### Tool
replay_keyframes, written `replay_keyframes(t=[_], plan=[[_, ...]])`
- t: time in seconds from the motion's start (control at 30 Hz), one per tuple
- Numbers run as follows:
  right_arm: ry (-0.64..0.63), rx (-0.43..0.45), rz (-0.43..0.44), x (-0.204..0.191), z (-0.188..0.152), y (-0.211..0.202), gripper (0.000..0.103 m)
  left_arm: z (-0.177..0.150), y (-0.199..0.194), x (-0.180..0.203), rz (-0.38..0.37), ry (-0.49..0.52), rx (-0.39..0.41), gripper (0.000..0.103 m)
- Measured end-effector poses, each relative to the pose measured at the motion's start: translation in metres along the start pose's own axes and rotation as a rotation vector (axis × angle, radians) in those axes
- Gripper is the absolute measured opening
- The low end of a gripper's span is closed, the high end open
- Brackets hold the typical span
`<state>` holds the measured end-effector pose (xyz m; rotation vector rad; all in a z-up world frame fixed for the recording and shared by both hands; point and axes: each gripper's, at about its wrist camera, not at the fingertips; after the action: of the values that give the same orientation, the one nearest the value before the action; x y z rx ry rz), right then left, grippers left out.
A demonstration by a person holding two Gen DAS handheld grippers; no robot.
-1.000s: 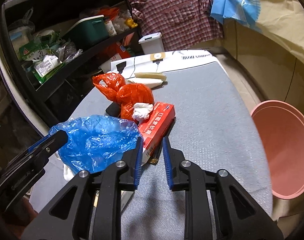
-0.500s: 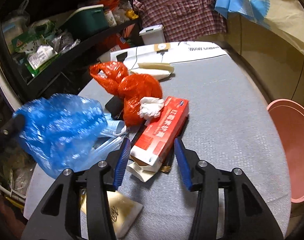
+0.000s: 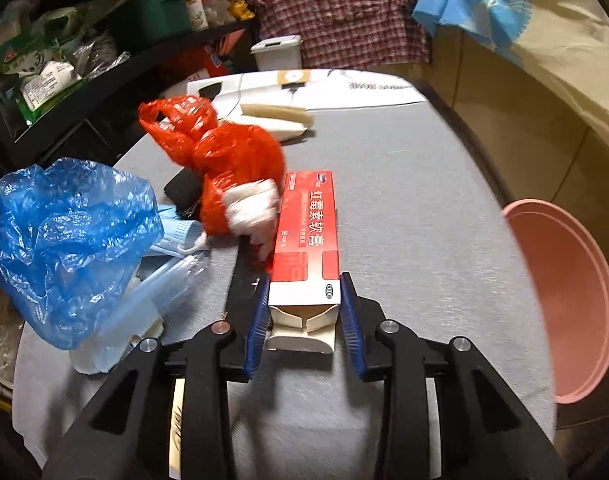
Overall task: Collect trash
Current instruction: 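Carry both items over the pink bucket and open both tools to drop them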
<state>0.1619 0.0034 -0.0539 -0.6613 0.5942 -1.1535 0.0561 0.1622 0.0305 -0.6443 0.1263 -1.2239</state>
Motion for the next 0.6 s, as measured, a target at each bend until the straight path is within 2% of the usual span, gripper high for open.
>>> replay_keyframes(t=[0.6], plan=[[0.006, 0.149, -0.069, 0.055, -0.009, -0.107, 0.034, -0.013, -0.027, 0.043, -0.113, 0.11, -0.01, 0.001]])
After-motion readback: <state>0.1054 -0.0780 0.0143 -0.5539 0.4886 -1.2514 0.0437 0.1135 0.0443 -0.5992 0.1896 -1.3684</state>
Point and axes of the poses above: each gripper's, at about its wrist camera, not at the fingertips, and y roughly the way its jaws point, x to its right, z to its top, and after that the axes turned 1 degree about -z, right-handed
